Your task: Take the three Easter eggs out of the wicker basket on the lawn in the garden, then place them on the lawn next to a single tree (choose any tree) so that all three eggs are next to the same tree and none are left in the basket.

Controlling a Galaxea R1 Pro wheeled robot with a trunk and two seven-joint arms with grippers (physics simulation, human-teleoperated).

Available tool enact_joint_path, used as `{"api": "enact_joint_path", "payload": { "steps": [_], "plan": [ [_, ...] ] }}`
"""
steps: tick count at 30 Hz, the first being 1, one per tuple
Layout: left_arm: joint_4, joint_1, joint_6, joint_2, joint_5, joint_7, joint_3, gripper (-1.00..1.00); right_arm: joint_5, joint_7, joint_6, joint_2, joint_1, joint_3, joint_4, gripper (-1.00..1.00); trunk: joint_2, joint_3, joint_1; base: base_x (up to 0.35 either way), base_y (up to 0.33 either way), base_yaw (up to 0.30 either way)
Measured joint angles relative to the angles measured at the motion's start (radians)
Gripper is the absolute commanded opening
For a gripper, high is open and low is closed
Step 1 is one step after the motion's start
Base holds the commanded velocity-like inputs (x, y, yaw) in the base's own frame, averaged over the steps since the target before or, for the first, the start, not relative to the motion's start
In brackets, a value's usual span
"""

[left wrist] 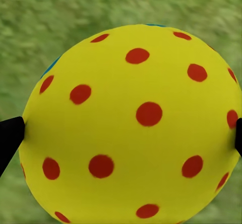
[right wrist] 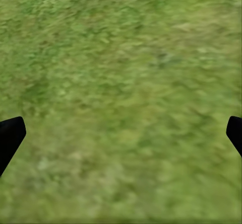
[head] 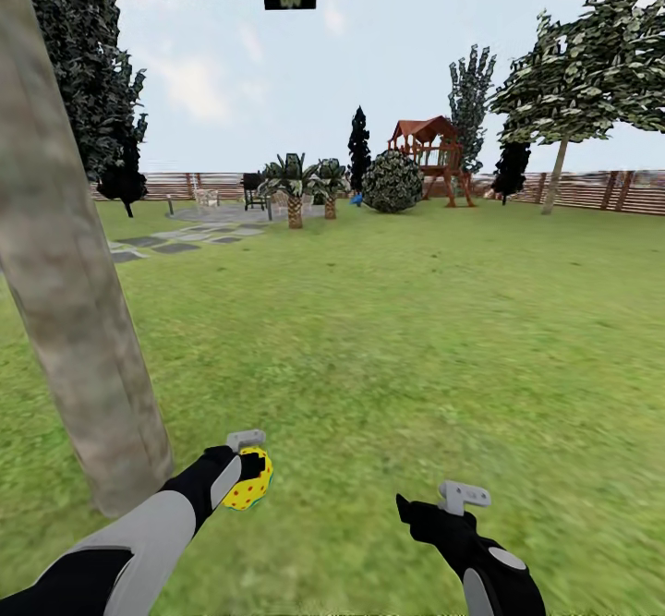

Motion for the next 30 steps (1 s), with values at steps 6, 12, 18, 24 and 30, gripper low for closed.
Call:
{"api": "enact_joint_path", "payload": {
  "steps": [6,12,18,24,30],
  "plan": [
    [0.0,0.0,0.0,0.0,0.0,0.0,-0.001,-1.0,0.0,0.0,0.0,0.0,0.0,0.0,0.0,1.0,-0.042,-0.019,0.023,0.0,0.0,0.0],
    [0.0,0.0,-0.001,0.0,0.0,0.0,-0.001,-1.0,0.0,0.0,0.0,0.0,0.0,0.0,0.0,1.0,-0.084,-0.038,0.046,0.0,0.0,0.0],
    [-0.001,0.0,-0.001,0.0,0.0,0.0,-0.001,-1.0,0.0,0.0,0.0,0.0,0.0,0.0,0.0,1.0,-0.126,-0.056,0.069,0.0,0.0,0.0],
    [-0.002,0.0,-0.001,0.0,0.0,0.0,-0.001,-1.0,0.0,0.0,0.0,0.0,0.0,0.0,0.0,1.0,-0.168,-0.075,0.092,0.0,0.0,0.0],
    [-0.002,0.0,-0.001,0.0,0.0,0.0,-0.001,-1.0,0.0,0.0,0.0,0.0,0.0,0.0,0.0,1.0,-0.21,-0.094,0.115,0.0,0.0,0.0]
  ]
}}
